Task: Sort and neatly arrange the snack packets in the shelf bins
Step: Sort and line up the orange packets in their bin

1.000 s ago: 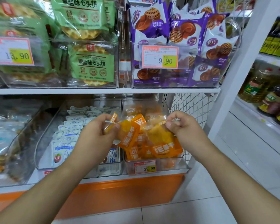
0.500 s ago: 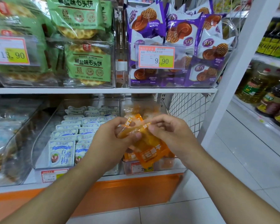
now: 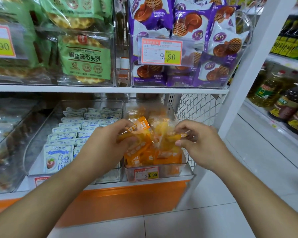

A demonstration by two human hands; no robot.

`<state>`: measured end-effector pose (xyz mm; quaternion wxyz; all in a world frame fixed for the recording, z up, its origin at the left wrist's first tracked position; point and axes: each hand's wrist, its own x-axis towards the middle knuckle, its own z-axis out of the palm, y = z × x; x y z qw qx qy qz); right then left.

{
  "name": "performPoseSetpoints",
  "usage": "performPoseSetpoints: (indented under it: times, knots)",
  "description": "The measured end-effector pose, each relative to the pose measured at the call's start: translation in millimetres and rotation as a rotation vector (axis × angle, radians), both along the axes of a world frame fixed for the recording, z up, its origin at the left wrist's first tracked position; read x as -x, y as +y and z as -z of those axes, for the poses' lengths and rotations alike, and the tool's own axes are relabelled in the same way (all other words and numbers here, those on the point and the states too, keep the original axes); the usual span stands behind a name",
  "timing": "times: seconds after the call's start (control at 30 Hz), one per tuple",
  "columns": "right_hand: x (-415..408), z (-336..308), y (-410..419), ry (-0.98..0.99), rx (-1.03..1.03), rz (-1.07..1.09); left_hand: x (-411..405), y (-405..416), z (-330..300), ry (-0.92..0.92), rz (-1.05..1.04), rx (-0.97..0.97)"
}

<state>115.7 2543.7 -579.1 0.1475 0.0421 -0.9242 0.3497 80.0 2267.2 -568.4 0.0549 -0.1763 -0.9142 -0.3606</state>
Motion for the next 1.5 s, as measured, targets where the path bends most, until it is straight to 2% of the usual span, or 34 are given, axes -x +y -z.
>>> performPoseSetpoints:
  times: [0.13, 0.37, 0.5, 0.6, 0.7, 0.87, 1.0, 1.1, 1.27, 1.43, 1.5]
  knots:
    - [-6.3, 3.2, 0.2, 0.061, -0.227, 0.008, 0.4, 3.3, -1.3, 0.043, 0.013, 0.050]
    - [-5.1, 9.2, -11.2, -0.083, -0.716, -0.079, 2.1, -1.2, 0.0, 0.026, 0.038, -0.010]
    - [-1.4, 9.4, -17.6, -0.051, -0.785, -0.085, 0.0, -6.8, -2.1, 0.033, 0.058, -0.047]
    - [2.1, 8.8, -34.6, 0.015, -0.563, -0.148, -0.7, -11.8, -5.9, 0.031, 0.054, -0.085]
    - [12.4, 16.8, -57.8, -0.056, -0.425, -0.239, 1.2, -20.3, -9.9, 0.064, 0.011, -0.074]
    - [23.8, 26.2, -78.2, -0.239, -0.455, -0.180, -0.6, -39.7, -16.3, 0.188, -0.077, -0.006]
    - [27.3, 23.7, -89.7, -0.241, -0.544, -0.194, -3.8, -50.9, -15.9, 0.154, -0.077, 0.012]
    - [25.7, 21.3, -94.1, -0.234, -0.516, -0.153, -4.5, -54.0, -16.0, 0.119, -0.078, -0.003]
    - [20.6, 3.0, -78.4, -0.178, -0.107, -0.045, -3.6, -54.0, -17.5, 0.129, -0.165, 0.002]
    - [-1.1, -26.4, -67.7, -0.136, 0.506, -0.006, -3.7, -47.6, -18.0, 0.123, -0.164, -0.037]
    - [-2.5, -28.3, -65.4, -0.046, 0.520, 0.035, -6.5, -40.9, -18.9, 0.077, -0.092, -0.094]
